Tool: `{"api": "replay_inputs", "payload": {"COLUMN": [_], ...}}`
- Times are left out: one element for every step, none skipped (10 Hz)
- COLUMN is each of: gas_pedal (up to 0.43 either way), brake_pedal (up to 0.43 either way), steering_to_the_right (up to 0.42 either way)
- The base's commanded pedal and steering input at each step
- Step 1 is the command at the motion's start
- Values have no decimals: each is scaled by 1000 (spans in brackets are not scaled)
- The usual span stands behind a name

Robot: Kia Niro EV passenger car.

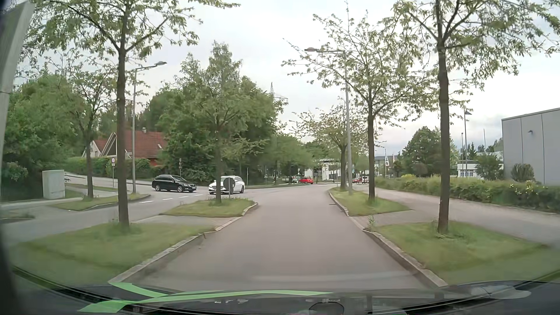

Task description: Follow the waypoints while adhering to traffic rules and regulations

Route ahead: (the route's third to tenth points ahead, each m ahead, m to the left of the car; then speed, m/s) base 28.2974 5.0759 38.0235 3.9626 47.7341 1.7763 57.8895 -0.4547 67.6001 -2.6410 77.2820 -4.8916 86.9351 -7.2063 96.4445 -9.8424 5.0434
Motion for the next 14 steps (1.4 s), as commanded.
{"api": "replay_inputs", "payload": {"gas_pedal": [47,47,47,47,47,47,47,47,47,47,47,47,47,59], "brake_pedal": [0,0,0,0,0,0,0,0,0,0,0,0,0,0], "steering_to_the_right": [6,-2,-8,-9,-9,-9,-9,-9,-9,-9,-8,-8,-6,-5]}}
